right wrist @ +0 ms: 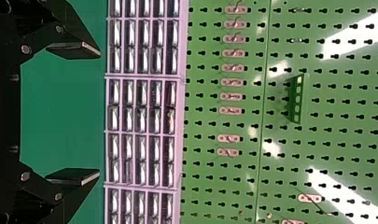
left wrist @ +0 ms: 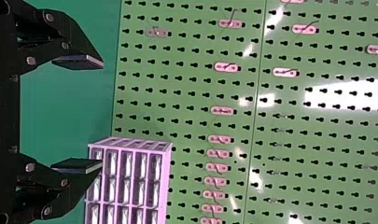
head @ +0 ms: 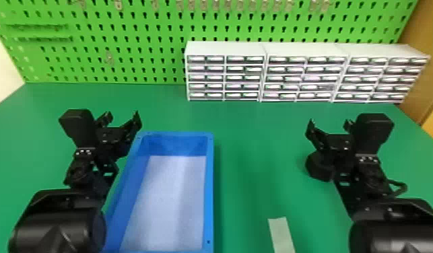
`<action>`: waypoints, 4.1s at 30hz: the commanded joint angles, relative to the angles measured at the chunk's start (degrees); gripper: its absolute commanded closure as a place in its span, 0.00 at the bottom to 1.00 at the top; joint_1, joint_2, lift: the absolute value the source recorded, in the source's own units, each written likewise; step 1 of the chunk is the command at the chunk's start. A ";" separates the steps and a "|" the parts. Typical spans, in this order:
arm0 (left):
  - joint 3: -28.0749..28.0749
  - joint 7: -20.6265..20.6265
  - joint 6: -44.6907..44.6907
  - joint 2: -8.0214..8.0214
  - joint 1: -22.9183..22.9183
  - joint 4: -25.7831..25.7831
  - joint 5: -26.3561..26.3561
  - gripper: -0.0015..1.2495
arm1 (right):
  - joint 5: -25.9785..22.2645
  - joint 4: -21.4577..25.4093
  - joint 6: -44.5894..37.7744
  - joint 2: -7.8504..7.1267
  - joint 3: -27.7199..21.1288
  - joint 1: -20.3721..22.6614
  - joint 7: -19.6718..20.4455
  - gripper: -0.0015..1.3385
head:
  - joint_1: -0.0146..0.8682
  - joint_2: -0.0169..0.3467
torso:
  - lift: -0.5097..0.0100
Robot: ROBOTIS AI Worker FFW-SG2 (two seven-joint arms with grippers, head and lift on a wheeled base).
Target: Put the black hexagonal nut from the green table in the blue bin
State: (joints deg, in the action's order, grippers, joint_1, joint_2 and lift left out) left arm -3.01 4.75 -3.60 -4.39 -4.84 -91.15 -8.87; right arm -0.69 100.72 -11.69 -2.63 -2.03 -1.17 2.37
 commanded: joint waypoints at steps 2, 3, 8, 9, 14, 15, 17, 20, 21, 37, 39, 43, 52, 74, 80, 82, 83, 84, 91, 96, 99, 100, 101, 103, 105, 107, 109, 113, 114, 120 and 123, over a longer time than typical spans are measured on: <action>-0.07 0.17 0.00 0.00 0.00 0.01 0.00 0.40 | -0.10 0.00 0.00 0.17 -0.08 -0.06 0.00 0.28 | 0.79 0.19 | 0.79; -0.07 0.17 0.00 0.00 0.00 0.01 -0.09 0.40 | -0.10 0.00 0.00 0.17 -0.08 -0.15 0.00 0.28 | 0.79 0.19 | 0.79; -0.07 0.61 0.00 0.00 -0.09 0.01 0.17 0.40 | -0.10 0.00 0.00 0.26 -0.25 -0.06 0.00 0.28 | 0.79 0.19 | 0.79; -0.07 0.61 0.00 0.00 -0.09 0.01 0.26 0.40 | -0.10 0.00 0.00 0.26 -0.25 -0.06 0.00 0.28 | 0.79 0.19 | 0.79; -0.07 0.70 0.00 0.00 -0.17 0.01 0.17 0.40 | -0.01 0.00 0.00 0.35 -0.17 -0.15 0.00 0.28 | 0.79 0.19 | 0.79; -0.07 0.70 0.00 0.00 -0.17 0.01 0.09 0.40 | -0.01 0.00 -0.09 0.35 -0.17 -0.15 0.00 0.28 | 0.79 0.19 | 0.79; -0.07 0.70 0.00 0.00 -0.17 0.01 0.09 0.40 | -0.01 0.00 -0.09 0.35 -0.25 -0.15 0.00 0.28 | 0.79 0.19 | 0.79; -0.16 0.79 0.00 0.00 -0.17 0.01 0.00 0.40 | -0.01 0.00 -0.09 0.26 -0.25 -0.15 0.00 0.28 | 0.79 0.19 | 0.79; -0.25 0.79 0.00 0.00 -0.17 0.01 0.00 0.40 | -0.01 0.09 -0.53 0.35 -0.34 -0.15 -0.09 0.28 | 0.79 0.19 | 0.79; -0.77 1.40 0.00 0.00 -0.09 0.01 0.17 0.40 | -1.59 8.09 -35.16 -4.40 -7.64 -8.06 -0.79 0.28 | 0.79 0.19 | 0.79; -0.68 1.40 0.00 0.00 -0.09 0.01 0.17 0.40 | -1.77 8.09 -39.55 -5.45 -8.52 -9.38 -1.23 0.28 | 0.79 0.19 | 0.79; -0.77 1.40 0.00 0.00 -0.09 0.01 0.35 0.40 | -2.30 8.09 -49.57 -6.95 -10.19 -12.19 -1.32 0.28 | 0.79 0.19 | 0.79; -0.77 1.40 0.00 0.00 -0.09 0.01 0.70 0.40 | -1.86 6.07 -64.60 -7.83 -13.00 -15.80 -1.32 0.28 | 0.79 0.19 | 0.79; -1.12 2.19 0.00 -0.09 0.00 -0.08 1.40 0.40 | -11.35 -10.90 -59.24 -12.40 -13.61 -18.26 -1.32 0.28 | 0.79 0.19 | 0.79; -1.12 2.28 0.00 0.00 0.09 -0.08 1.58 0.40 | -11.08 -15.64 -56.52 -12.22 -11.42 -20.45 -1.32 0.28 | 0.79 0.19 | 0.79; -1.12 2.28 0.00 -0.09 0.09 -0.08 1.76 0.40 | -11.17 -16.96 -55.72 -12.22 -10.45 -21.16 -1.40 0.28 | 0.79 0.19 | 0.79; -1.12 2.28 0.00 0.00 0.09 -0.08 1.93 0.40 | -11.17 -17.66 -55.37 -12.13 -10.19 -21.42 -1.40 0.28 | 0.79 0.19 | 0.79; -1.04 2.28 0.00 0.00 0.09 -0.08 2.02 0.40 | -11.17 -18.37 -55.11 -12.04 -9.75 -21.86 -1.40 0.28 | 0.79 0.19 | 0.79; -1.04 2.28 0.00 -0.09 0.09 -0.08 2.11 0.40 | -10.29 -18.98 -54.32 -10.20 -7.55 -22.92 -1.40 0.28 | 0.79 0.19 | 0.79; -1.04 2.28 0.00 0.00 0.09 -0.08 2.20 0.40 | -9.59 -19.86 -53.97 -9.41 -5.44 -23.79 -1.49 0.28 | 0.79 0.19 | 0.79; -1.04 2.37 0.00 -0.09 0.09 -0.08 2.11 0.40 | -9.41 -20.92 -53.26 -9.32 -5.09 -23.88 -2.02 0.28 | 0.79 0.19 | 0.79; -1.04 2.37 0.00 0.00 0.18 -0.08 2.11 0.40 | -9.41 -21.18 -53.09 -9.41 -5.00 -23.88 -2.20 0.28 | 0.79 0.19 | 0.79; -1.04 2.37 0.00 0.00 0.18 -0.08 2.11 0.40 | -9.41 -21.53 -53.00 -9.41 -4.91 -23.88 -2.28 0.28 | 0.79 0.19 | 0.79; -1.12 2.37 0.00 -0.09 0.18 -0.17 2.11 0.40 | -9.33 -21.97 -52.91 -9.58 -4.82 -23.88 -2.55 0.28 | 0.79 0.19 | 0.79; -1.21 2.46 0.00 -0.09 0.27 -0.17 2.11 0.40 | -9.24 -22.15 -52.74 -9.67 -4.74 -23.71 -2.55 0.28 | 0.79 0.19 | 0.79; -1.30 2.46 0.00 -0.09 0.35 -0.26 2.11 0.40 | -8.80 -22.15 -52.74 -9.58 -4.91 -23.62 -2.55 0.28 | 0.79 0.19 | 0.79; -1.30 2.46 0.00 -0.09 0.35 -0.26 2.11 0.40 | -8.71 -22.15 -52.56 -9.58 -5.09 -23.62 -2.55 0.28 | 0.79 0.19 | 0.79; -1.21 2.46 0.00 0.00 0.27 -0.26 2.20 0.40 | -8.45 -22.32 -52.30 -9.76 -5.18 -23.53 -2.64 0.28 | 0.79 0.19 | 0.79; -1.21 2.46 0.00 0.00 0.27 -0.26 2.20 0.40 | -8.45 -22.50 -52.21 -9.76 -5.26 -23.44 -2.64 0.28 | 0.79 0.19 | 0.79; -1.30 2.46 0.00 0.00 0.27 -0.26 2.20 0.40 | -7.48 -23.82 -52.21 -9.49 -6.14 -23.35 -2.64 0.34 | 0.79 0.19 | 0.79; -1.39 2.54 0.00 -0.09 0.27 -0.26 2.20 0.40 | -6.87 -24.17 -52.12 -9.23 -6.58 -23.27 -2.64 0.41 | 0.79 0.19 | 0.79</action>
State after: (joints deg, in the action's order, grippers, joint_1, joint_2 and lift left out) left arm -4.32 7.21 -3.60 -4.45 -4.57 -91.41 -6.68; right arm -8.29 77.07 -63.87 -12.19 -8.06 -24.50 -0.26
